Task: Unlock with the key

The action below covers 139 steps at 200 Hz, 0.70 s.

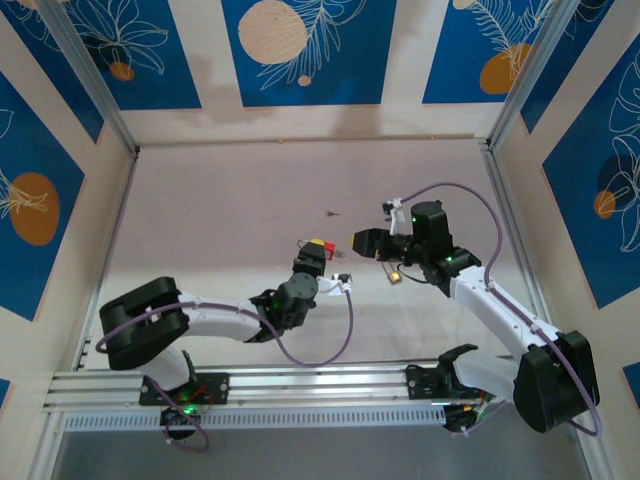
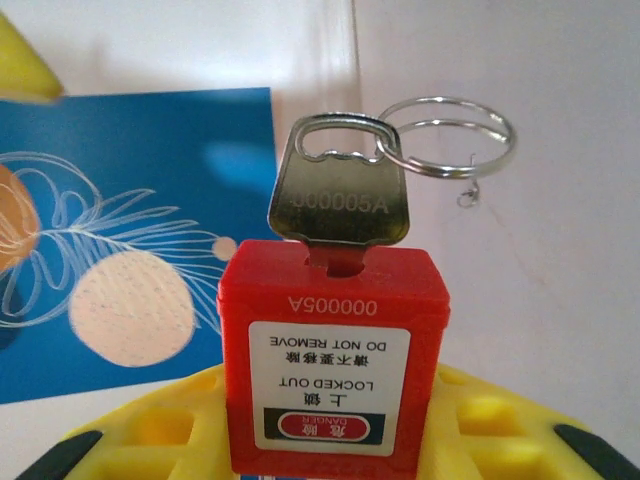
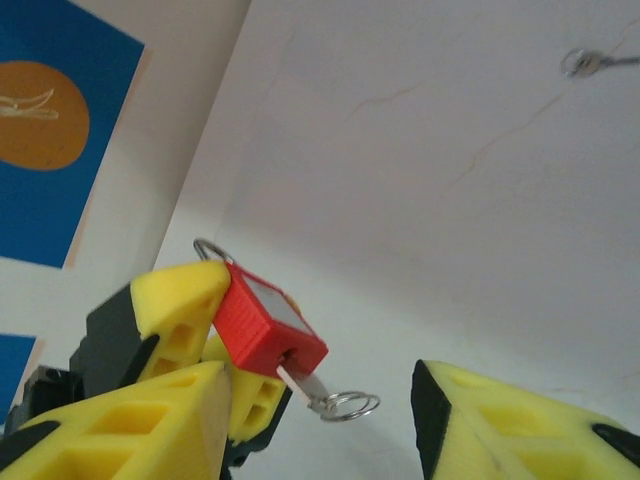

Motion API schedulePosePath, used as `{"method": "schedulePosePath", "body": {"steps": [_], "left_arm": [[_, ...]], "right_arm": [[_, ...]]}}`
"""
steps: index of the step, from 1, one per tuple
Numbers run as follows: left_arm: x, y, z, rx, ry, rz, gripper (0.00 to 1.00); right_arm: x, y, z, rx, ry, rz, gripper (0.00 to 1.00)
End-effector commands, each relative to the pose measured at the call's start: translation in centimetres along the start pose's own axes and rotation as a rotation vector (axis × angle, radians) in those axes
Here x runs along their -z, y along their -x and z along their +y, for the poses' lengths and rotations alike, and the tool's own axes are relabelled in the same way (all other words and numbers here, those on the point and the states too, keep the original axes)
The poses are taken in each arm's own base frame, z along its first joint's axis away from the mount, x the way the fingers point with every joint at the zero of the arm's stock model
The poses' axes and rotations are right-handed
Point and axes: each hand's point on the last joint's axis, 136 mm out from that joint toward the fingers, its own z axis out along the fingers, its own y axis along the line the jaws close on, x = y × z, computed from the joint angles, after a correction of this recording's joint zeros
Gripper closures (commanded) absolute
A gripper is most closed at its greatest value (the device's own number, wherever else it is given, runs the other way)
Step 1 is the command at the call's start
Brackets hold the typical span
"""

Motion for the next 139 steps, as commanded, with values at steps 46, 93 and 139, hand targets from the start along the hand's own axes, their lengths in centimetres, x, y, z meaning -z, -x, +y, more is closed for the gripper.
{"method": "schedulePosePath", "body": {"steps": [46, 93, 139], "left_arm": [[0.5, 0.6, 0.8, -0.032, 0.112, 0.010, 0.69], [0.7, 1.0, 0.5, -0.030, 0.104, -0.010, 0.69], [0.8, 1.1, 0.4, -0.032, 0.102, -0.013, 0.69]], "right_arm": [[-0.7, -2.2, 0.1, 0.050, 0.121, 0.031, 0.67], [-0.8, -1.8, 0.0, 0.086, 0.124, 0.046, 0.68], [-0.8, -1.9, 1.0, 0.089, 0.183, 0.067, 0.70]]}}
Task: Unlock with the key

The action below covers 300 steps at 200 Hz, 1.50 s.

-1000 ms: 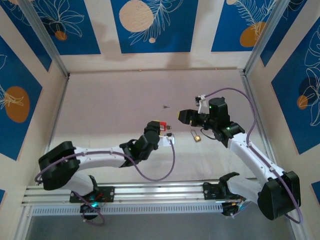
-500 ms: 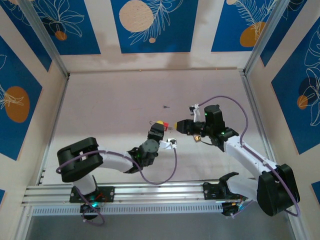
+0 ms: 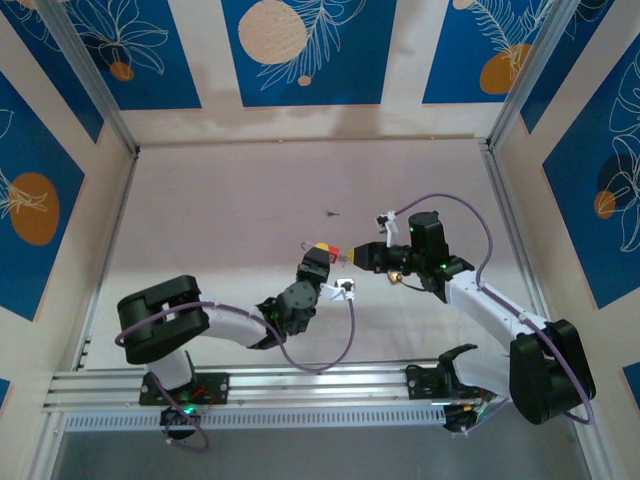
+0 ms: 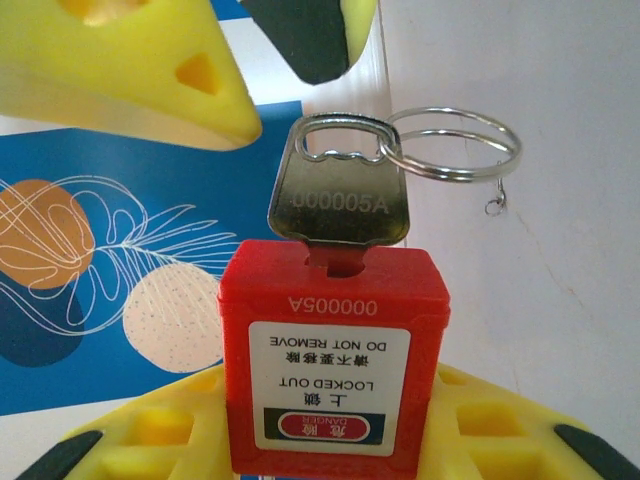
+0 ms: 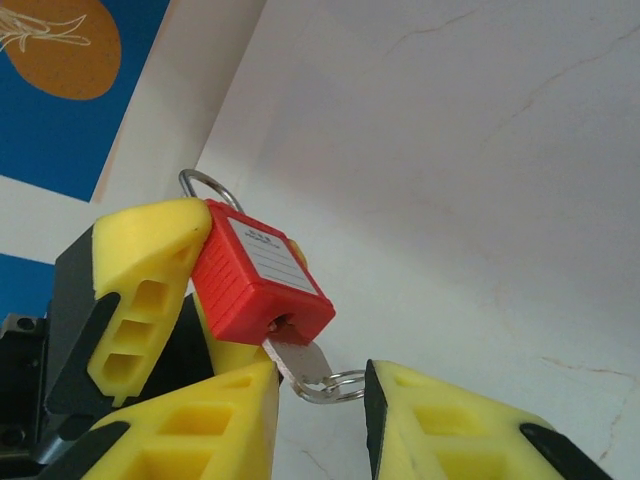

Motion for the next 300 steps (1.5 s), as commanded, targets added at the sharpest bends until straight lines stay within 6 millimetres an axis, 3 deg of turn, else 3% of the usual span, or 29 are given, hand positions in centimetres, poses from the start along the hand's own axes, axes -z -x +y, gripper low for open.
{"method": "schedulePosePath", "body": {"steps": [1, 74, 196, 300], "left_arm": [[0.3, 0.1, 0.8, 0.031, 0.032, 0.001, 0.69], [0.7, 0.4, 0.9, 0.032, 0.031, -0.012, 0.70], [0.9, 0.4, 1.6, 0.044, 0.049, -0.016, 0.71], [1.8, 1.4, 4.0, 0.085, 0.172, -0.066, 0.75]], "right_arm": [[0.2, 1.0, 1.7, 0.048, 0.072, -0.005, 0.70], [-0.4, 0.5, 2.1, 0.038, 0.106, 0.025, 0.67], [-1.3, 0.2, 2.1, 0.039, 0.093, 0.048, 0.79], [-2.4, -0.1, 2.7, -0.060, 0.157, 0.084, 0.86]]}}
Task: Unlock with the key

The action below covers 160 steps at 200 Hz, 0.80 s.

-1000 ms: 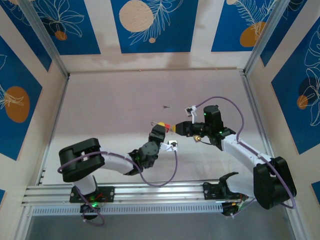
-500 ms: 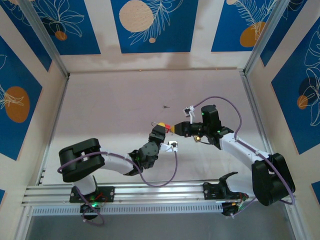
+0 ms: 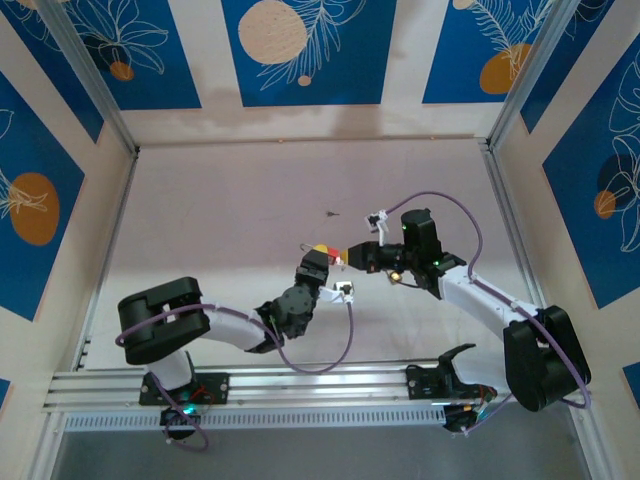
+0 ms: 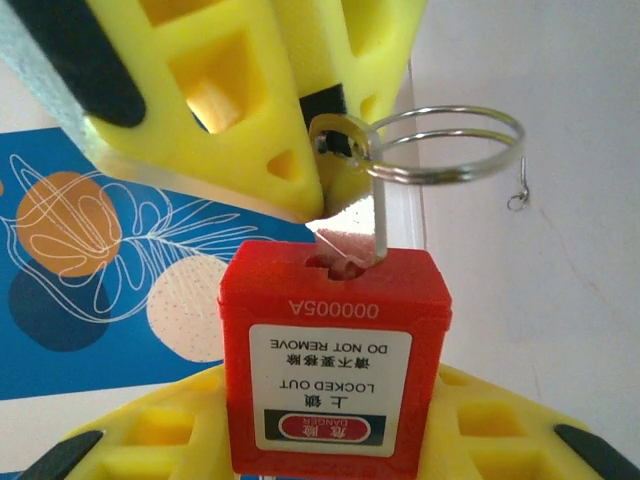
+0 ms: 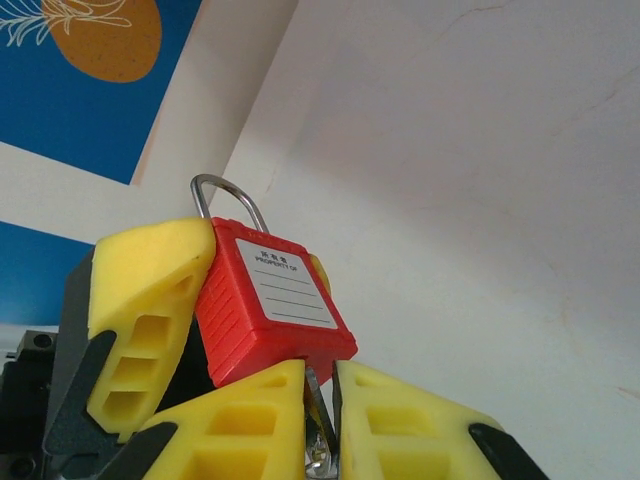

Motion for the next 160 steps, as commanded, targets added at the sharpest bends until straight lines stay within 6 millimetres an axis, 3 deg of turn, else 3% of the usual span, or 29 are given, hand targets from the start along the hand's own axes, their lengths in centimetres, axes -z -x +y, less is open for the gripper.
{"method": "schedulePosePath", "body": {"steps": [1, 160], "left_arm": [[0.70, 1.63, 3.26, 0.090, 0.119, -0.067, 0.75], [1.23, 2.12, 3.85, 0.086, 0.146, -0.092, 0.76]], "right_arm": [[-0.78, 0.05, 1.20, -0.047, 0.070, 0.035, 0.86], [-1.38, 0.38, 0.47, -0.100, 0.061, 0.044, 0.77]]}}
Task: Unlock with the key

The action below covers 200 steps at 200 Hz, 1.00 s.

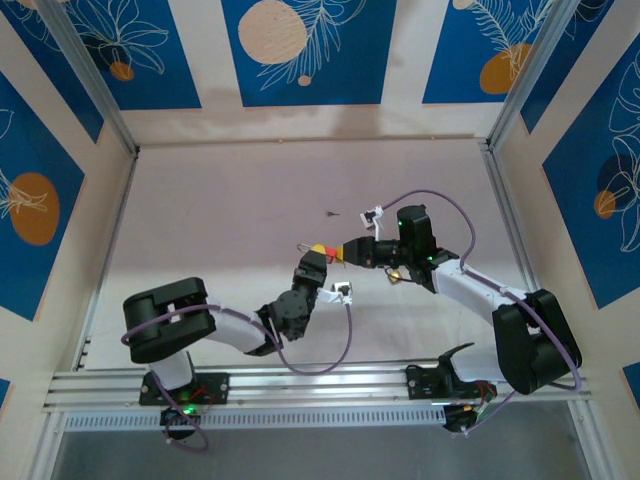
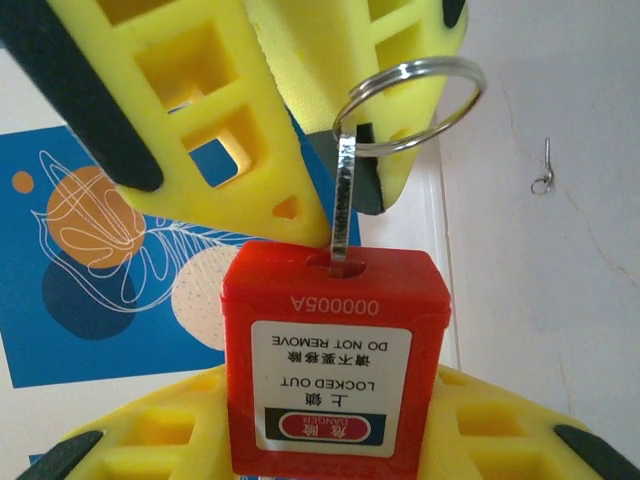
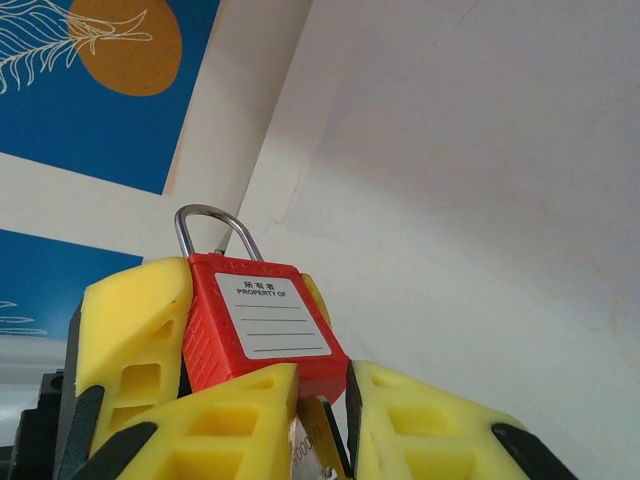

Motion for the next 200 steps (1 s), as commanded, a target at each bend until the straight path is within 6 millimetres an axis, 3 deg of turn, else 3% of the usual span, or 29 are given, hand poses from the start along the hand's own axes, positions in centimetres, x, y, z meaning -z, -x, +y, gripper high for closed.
{"method": "schedulePosePath", "body": {"steps": [1, 61, 86, 138, 200], "left_arm": [[0.8, 2.3, 3.6, 0.118, 0.109, -0.107, 0.76], [0.8, 2.3, 3.3, 0.114, 0.104, -0.106, 0.76], [0.8, 2.3, 3.1, 0.115, 0.101, -0.106, 0.75], [0.5, 2.6, 2.5, 0.108, 0.088, -0.102, 0.74], [-0.6, 2.3, 2.3, 0.135, 0.085, -0.050, 0.72]], "right_arm": [[-0.4, -0.1, 0.3, -0.012, 0.008, 0.025, 0.77], [0.2, 0.3, 1.0, 0.002, 0.010, 0.010, 0.73], [1.4, 1.0, 0.6, -0.017, -0.025, -0.029, 0.62], [3.9, 2.4, 0.4, -0.058, -0.047, -0.130, 0.48], [3.7, 1.6, -1.3, -0.248, -0.016, -0.167, 0.28]]}}
